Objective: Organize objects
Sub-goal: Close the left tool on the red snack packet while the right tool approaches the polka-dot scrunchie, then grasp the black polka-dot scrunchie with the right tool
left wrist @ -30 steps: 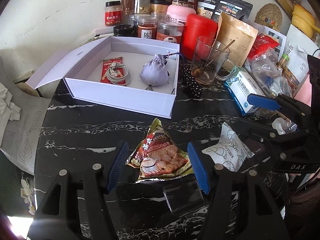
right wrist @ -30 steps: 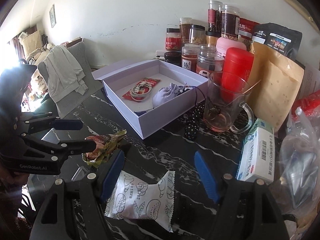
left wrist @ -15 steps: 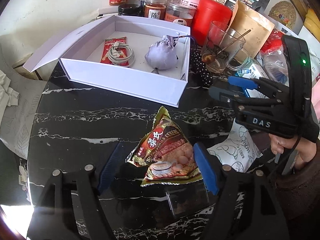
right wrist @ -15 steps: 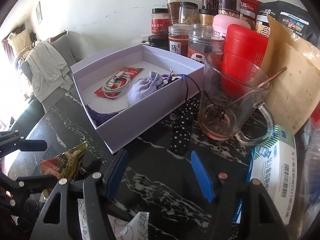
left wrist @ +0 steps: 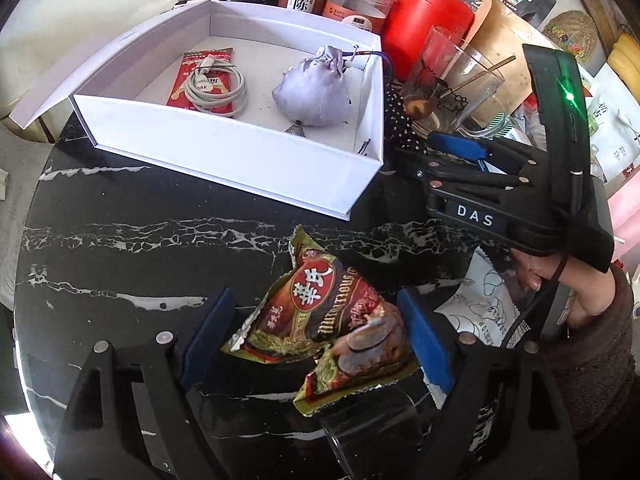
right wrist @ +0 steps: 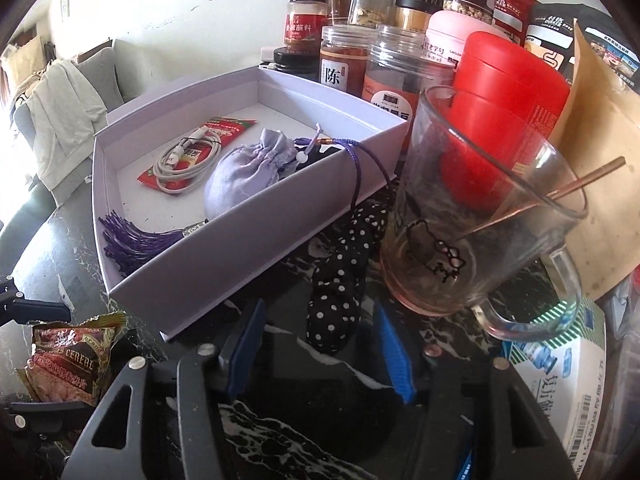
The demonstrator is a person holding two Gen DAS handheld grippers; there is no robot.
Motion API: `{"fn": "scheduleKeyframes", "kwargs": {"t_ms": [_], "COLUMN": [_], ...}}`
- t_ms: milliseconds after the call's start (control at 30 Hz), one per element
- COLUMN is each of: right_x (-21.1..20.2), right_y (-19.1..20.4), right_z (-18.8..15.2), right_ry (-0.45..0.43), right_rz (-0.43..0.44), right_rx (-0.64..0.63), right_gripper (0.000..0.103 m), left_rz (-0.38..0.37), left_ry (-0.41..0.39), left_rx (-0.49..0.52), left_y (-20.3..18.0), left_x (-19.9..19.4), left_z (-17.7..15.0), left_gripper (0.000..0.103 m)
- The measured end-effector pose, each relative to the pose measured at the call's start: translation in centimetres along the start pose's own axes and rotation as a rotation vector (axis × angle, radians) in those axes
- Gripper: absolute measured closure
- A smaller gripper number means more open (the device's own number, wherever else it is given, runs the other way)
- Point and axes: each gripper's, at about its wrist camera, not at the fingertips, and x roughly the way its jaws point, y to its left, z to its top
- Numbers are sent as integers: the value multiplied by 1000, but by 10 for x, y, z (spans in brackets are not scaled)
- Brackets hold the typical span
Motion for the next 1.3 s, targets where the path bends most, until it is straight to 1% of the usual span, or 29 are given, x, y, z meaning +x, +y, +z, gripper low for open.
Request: {"fn": "scheduleKeyframes", "kwargs": {"t_ms": [67,100,133,167,233,467,700,967,1067,1300], "right_x": [5,6,7,6,4,-17,-47,-76,-82,-99], "right_y": [-1,-2,-2,-2,-1,8,14,24,28,35], "right_z": [0,-1,-1,-1,-3,-16,-40,-66,-73,-90], "right_ry": [17,17,15,15,14,2,-12,-24,-25,-30], "right_rz": [6,7,8,4,11,31,56,83,81,110], "right_rx": [9,13,18,18,15,-5,-9,-16,-19,-28], "right_gripper": [68,72,80,84,87,88,88,88,88,88], "left_rz": [6,19,20,13,2,10,10,43,55,68], "left_ry": [-6,-7,-8,-8,-8,-11,-16,-18,-19,-21], "left_rx": [2,2,1,-4,-20,-16,-16,-1,8,23], "left_y": [1,2,2,4,6,2,-1,-5,-7,-8], "left_x": [0,0,0,0,-1,-6,-13,-15,-15,-20], "left_z": [1,1,1,1,1,-4,-13,-20,-23,-33], "left_gripper": [21,21,21,21,21,22,23,24,25,26]}}
